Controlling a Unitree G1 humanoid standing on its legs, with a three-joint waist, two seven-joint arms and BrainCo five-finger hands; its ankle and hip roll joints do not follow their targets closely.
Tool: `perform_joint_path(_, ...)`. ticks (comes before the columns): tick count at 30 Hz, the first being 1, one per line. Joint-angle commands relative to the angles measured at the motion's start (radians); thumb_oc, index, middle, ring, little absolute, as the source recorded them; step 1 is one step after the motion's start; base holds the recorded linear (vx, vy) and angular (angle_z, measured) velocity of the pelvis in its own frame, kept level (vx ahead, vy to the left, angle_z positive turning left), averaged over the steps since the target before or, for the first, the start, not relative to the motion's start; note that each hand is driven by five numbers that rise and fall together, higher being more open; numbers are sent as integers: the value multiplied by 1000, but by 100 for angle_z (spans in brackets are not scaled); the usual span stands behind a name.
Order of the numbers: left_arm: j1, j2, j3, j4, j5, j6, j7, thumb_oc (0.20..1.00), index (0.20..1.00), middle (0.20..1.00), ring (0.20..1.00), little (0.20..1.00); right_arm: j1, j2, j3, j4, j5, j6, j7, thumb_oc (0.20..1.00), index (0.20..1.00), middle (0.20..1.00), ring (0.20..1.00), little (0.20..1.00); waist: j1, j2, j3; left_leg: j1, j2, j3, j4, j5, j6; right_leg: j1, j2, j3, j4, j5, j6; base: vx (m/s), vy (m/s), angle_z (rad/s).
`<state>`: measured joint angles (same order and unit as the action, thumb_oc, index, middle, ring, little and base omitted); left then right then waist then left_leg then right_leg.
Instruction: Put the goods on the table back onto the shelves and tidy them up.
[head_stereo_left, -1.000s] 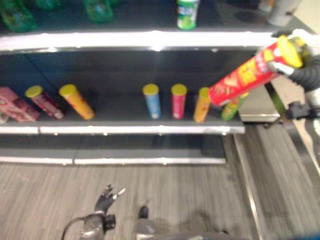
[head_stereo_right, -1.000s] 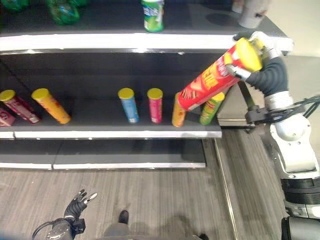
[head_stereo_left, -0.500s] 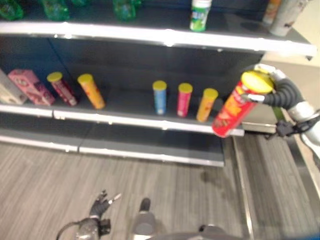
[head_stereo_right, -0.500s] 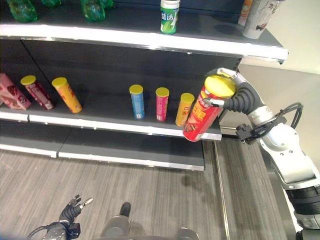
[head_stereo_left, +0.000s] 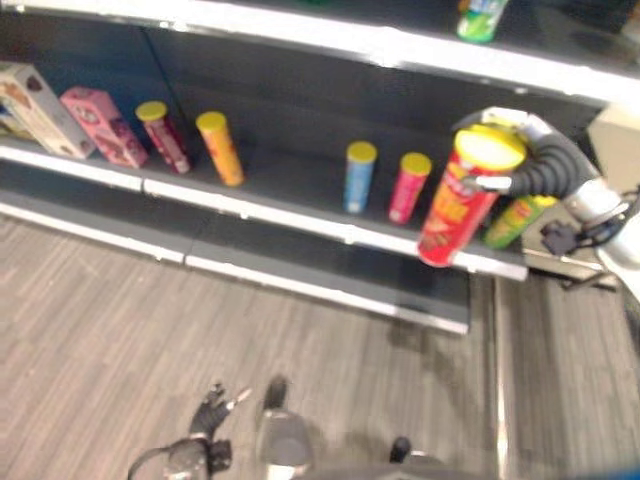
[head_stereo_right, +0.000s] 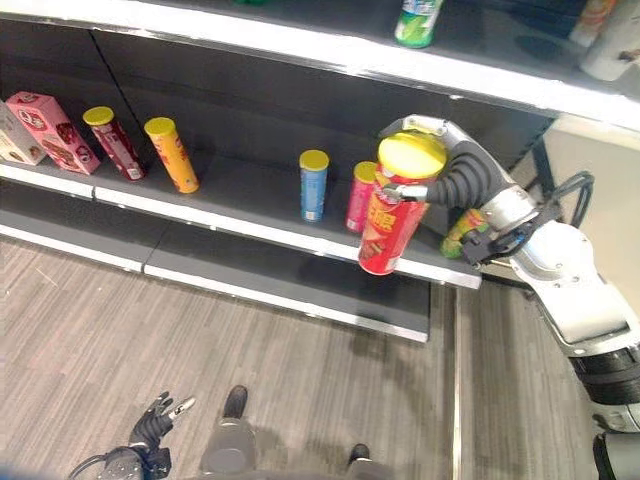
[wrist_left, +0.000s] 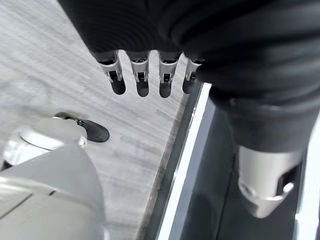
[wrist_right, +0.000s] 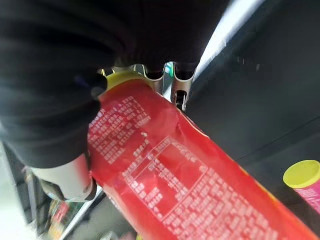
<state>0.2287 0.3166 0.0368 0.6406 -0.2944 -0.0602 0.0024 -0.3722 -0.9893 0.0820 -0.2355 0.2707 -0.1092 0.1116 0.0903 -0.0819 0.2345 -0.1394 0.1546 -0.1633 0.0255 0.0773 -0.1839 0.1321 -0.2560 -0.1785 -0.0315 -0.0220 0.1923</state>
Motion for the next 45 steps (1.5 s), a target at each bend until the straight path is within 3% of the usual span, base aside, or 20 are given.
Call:
perform_joint_path(1, 12, 66, -24, -73, 39, -32, 14, 1000, 1000, 1000, 1000, 1000, -36, -15, -54, -37, -55, -18, -45, 200, 200, 200, 200, 200, 12, 10, -88, 8, 5, -9, 4, -103, 31, -56, -71, -3, 26, 20, 52, 11, 278, 14)
perform_joint_path(4, 22, 80, -9, -94, 43, -28, 15, 1000, 1000, 1000, 1000, 1000, -34, 18, -32, -47, -90, -9, -43, 200, 200, 200, 200, 200, 13, -5, -82, 18, -51, 51, 33, -137, 71, -104, -144, 0, 66, 118, 56, -27, 440, -20)
perform_joint_path(5, 27, 89, 0, -102, 40, -26, 16, 1000, 1000, 1000, 1000, 1000, -44, 32, -13, -44, -103, -2, -42, 200, 200, 200, 200, 200, 22, 4, -75, 30, -67, 90, 34, -145, 88, -126, -166, -55, 106, 119, 33, -89, 485, -52)
perform_joint_path(7, 31, 89, 6, -106, 42, -22, 14, 1000, 1000, 1000, 1000, 1000, -47, 37, -7, -44, -105, -2, -41, 200, 200, 200, 200, 200, 24, 9, -74, 32, -70, 100, 35, -149, 92, -127, -164, -78, 123, 99, 25, -40, 278, -48)
perform_joint_path(10, 26, 98, -3, -107, 53, -19, -4, 1000, 1000, 1000, 1000, 1000, -18, 26, -30, -50, -98, -4, -33, 200, 200, 200, 200, 200, 11, 3, -68, 44, -113, 90, 22, -141, 110, -135, -27, -15, 147, 19, -2, 49, 238, -15)
perform_joint_path(11, 25, 98, -3, -106, 53, -19, -4, 1000, 1000, 1000, 1000, 1000, -18, 26, -31, -50, -98, -4, -33, 200, 200, 200, 200, 200, 11, 3, -69, 41, -113, 90, 21, -138, 110, -137, -27, -16, 145, 21, -2, 34, 101, 23)
perform_joint_path(14, 23, 93, -11, -106, 48, -14, -10, 1000, 1000, 1000, 1000, 1000, -37, 23, -11, -56, -74, -10, -25, 200, 200, 200, 200, 200, 7, -12, -65, 52, -137, 90, 6, -134, 123, -173, 88, -19, 119, -12, -30, 31, 89, 8)
perform_joint_path(15, 5, 95, -20, -106, 49, -7, -9, 1000, 1000, 1000, 1000, 1000, -64, 19, 12, -34, -55, -17, -33, 200, 200, 200, 200, 200, 4, -30, -43, 51, -169, 81, 19, -137, 130, -200, 160, -10, 93, -17, -46, 40, 88, 7)
perform_joint_path(17, -7, 87, -21, -111, 44, -17, -10, 1000, 1000, 1000, 1000, 1000, -95, 12, 30, -33, -45, -16, -24, 200, 200, 200, 200, 200, 13, -47, -26, 55, -198, 65, 84, -178, 122, -150, 174, 14, 54, -19, -65, 121, 37, 45)
perform_joint_path(20, 3, 81, -15, -156, 24, -17, -12, 1000, 1000, 1000, 1000, 1000, -128, 15, 70, -34, -20, -17, -17, 200, 200, 200, 200, 200, 32, -41, 6, -7, -185, 70, 308, -239, 89, -110, 172, -12, 47, -39, -88, 78, -7, 21)
perform_joint_path(24, 19, 65, -6, -161, 9, -15, -5, 1000, 1000, 1000, 1000, 1000, -157, 16, 111, -13, -17, -2, -4, 200, 200, 200, 200, 200, 51, -21, 20, -57, -135, 57, 395, -195, 70, -55, 178, -15, 8, -52, -84, 89, 122, 14)
perform_joint_path(26, 35, 69, 0, -166, 0, -12, -1, 1000, 1000, 1000, 1000, 1000, -154, 28, 122, -7, -4, 2, -2, 200, 200, 200, 200, 200, 64, -29, 0, -49, -38, 37, 232, -145, 64, -49, 146, 2, -13, -57, -54, 174, 211, -20)
perform_joint_path(30, 43, 83, -15, -161, 24, -13, -3, 1000, 1000, 1000, 1000, 1000, -114, 36, 86, 1, -20, -2, -17, 200, 200, 200, 200, 200, 62, -11, -22, -48, 14, -35, 42, -57, 32, -36, 122, 20, -35, -67, -34, 134, 265, -10)
perform_joint_path(33, 37, 99, -29, -163, 64, -21, -10, 1000, 1000, 1000, 1000, 1000, -44, 65, 29, -1, -73, 10, -25, 200, 200, 200, 200, 200, 32, 14, -49, -33, -36, -31, 44, -93, 41, -54, 24, 22, -13, -32, 11, 86, 479, 8)
perform_joint_path(34, 37, 99, -30, -163, 64, -20, -10, 1000, 1000, 1000, 1000, 1000, -42, 66, 28, -3, -73, 11, -25, 200, 200, 200, 200, 200, 33, 12, -50, -36, -38, -30, 48, -95, 42, -55, 22, 23, -12, -33, 12, 49, 363, -10)
perform_joint_path(35, 43, 114, -24, -172, 75, -18, -12, 1000, 1000, 1000, 1000, 1000, -36, 99, 23, 0, -91, 15, -28, 200, 200, 200, 200, 200, 31, 14, -47, -32, -76, -5, 68, -122, 71, -80, -28, 36, 34, -17, 19, 38, 252, -11)
perform_joint_path(37, 50, 121, -6, -167, 76, -12, -6, 1000, 1000, 1000, 1000, 1000, -39, 133, 34, 5, -120, 20, -34, 200, 200, 200, 200, 200, 35, 14, -38, -16, -96, 37, 75, -139, 98, -122, -63, 36, 104, 3, 20, 21, 328, -8)
perform_joint_path(41, 58, 132, 19, -177, 67, -8, -3, 1000, 1000, 1000, 1000, 1000, -55, 167, 56, 27, -147, 24, -40, 200, 200, 200, 200, 200, 46, 12, -24, -7, -99, 75, 75, -152, 108, -163, -45, 6, 155, 18, 8, 18, 158, -45)
perform_joint_path(42, 55, 132, 17, -191, 50, -11, 2, 1000, 1000, 1000, 1000, 1000, -89, 171, 72, 36, -144, 25, -49, 200, 200, 200, 200, 200, 42, 5, -2, -1, -110, 69, 64, -153, 114, -230, 18, 1, 121, 32, -2, 1, -6, -19)
perform_joint_path(45, 34, 132, 5, -170, 52, -2, 8, 1000, 1000, 1000, 1000, 1000, -95, 165, 86, 68, -134, 17, -60, 200, 200, 200, 200, 200, 33, 10, 15, -1, -110, 67, 55, -152, 114, -261, 55, 10, 92, 26, -8, 5, -28, -18)
